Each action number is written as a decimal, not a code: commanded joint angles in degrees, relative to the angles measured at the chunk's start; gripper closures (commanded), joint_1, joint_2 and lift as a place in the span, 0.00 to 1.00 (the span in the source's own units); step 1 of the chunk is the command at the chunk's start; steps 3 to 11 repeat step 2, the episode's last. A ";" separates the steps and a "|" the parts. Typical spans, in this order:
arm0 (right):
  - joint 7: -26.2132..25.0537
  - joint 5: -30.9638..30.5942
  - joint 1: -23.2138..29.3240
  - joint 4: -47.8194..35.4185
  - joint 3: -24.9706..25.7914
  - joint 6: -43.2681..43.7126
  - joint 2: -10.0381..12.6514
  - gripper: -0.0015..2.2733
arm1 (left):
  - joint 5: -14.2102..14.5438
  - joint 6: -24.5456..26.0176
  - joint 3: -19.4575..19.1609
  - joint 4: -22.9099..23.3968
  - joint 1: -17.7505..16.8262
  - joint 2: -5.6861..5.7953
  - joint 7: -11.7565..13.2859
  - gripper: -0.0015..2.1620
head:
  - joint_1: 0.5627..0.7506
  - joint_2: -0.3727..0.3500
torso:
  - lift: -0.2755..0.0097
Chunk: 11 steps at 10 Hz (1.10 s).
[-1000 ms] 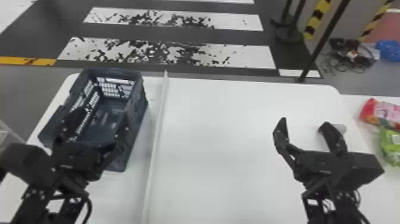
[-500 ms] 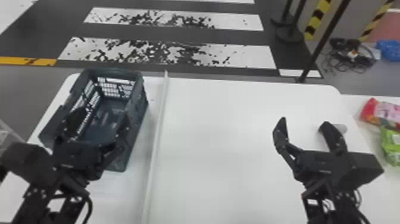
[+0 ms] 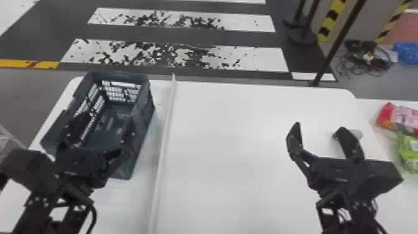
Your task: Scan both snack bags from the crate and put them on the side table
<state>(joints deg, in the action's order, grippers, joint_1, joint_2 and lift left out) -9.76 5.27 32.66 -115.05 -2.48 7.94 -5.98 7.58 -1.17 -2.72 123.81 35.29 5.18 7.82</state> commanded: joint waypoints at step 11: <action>0.00 -0.09 -0.06 0.00 -0.06 0.01 0.09 0.02 | 0.16 -0.10 0.00 -0.06 -0.22 0.00 0.00 0.04 | 0.70 0.47 | 0.66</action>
